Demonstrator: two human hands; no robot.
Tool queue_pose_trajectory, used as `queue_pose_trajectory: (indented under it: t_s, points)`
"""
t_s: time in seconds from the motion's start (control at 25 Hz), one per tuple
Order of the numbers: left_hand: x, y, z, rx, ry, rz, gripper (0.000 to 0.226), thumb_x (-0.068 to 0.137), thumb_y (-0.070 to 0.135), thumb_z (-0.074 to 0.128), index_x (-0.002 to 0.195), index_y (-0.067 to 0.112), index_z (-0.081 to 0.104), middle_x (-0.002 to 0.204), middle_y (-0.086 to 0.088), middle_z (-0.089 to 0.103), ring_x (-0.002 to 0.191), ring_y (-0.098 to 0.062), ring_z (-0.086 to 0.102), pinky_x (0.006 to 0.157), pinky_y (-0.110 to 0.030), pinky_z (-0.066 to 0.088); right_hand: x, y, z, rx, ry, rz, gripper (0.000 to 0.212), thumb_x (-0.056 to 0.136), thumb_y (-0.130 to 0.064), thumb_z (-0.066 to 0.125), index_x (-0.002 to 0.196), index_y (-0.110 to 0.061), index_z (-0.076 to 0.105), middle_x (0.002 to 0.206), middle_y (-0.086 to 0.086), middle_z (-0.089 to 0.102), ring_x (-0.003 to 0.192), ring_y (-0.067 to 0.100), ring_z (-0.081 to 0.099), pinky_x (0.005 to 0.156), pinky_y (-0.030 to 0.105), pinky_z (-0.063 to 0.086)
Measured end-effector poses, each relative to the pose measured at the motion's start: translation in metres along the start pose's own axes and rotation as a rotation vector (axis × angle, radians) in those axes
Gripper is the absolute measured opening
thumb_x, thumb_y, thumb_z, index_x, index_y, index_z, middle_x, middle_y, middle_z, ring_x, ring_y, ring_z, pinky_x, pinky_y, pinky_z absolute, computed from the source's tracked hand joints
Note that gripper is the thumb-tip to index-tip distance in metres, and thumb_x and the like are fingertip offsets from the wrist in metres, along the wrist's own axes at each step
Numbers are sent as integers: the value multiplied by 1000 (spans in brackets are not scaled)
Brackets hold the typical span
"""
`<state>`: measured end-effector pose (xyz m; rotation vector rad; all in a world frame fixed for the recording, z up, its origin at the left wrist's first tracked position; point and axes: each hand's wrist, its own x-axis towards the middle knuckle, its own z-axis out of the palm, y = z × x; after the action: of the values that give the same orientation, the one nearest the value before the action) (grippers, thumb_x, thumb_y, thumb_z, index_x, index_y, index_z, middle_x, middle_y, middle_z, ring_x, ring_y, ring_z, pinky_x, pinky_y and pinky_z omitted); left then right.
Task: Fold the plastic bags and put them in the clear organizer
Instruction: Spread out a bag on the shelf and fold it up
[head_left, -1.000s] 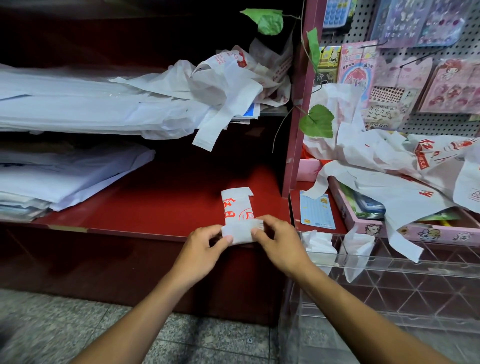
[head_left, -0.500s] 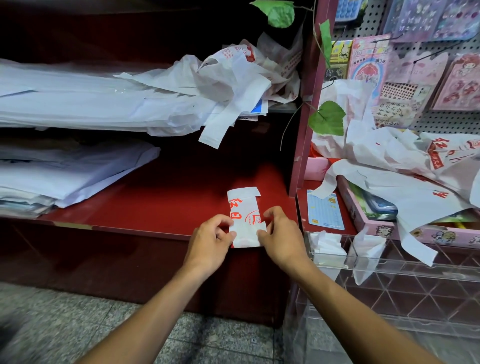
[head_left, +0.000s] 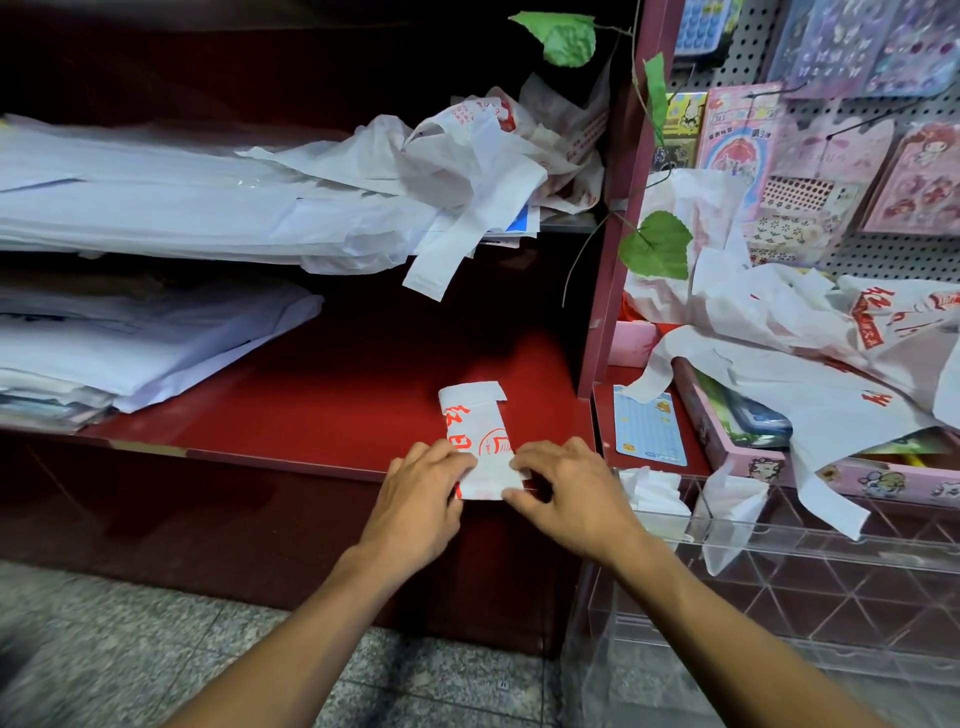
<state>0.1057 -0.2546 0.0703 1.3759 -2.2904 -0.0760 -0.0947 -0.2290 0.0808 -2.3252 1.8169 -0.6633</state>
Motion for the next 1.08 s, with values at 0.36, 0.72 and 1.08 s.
queue_pose_trajectory:
  t_s: [0.36,0.72,1.08]
  points:
    - [4,-6,-1,-501,74,-165,21,88,20,67,107,27,70,87,9,72,84,-8,63,82,-27,49,6,7,3,328,72,72,13,90,-38,65,88,-28,74,88,-16,62,84,12,55,78,35,47]
    - [15,-1,0,-580,117,-339,27,90,10,59,106,31,64,46,7,48,42,-8,33,44,-18,29,25,-2,7,508,139,406,4,82,-21,71,79,-23,69,63,-8,62,57,5,51,61,24,41]
    - [16,-7,1,-212,155,-144,26,86,12,68,111,19,72,107,8,59,96,-17,50,86,-30,43,13,-1,7,-41,-13,16,37,93,-21,48,124,-30,65,145,-14,47,108,19,44,94,35,38]
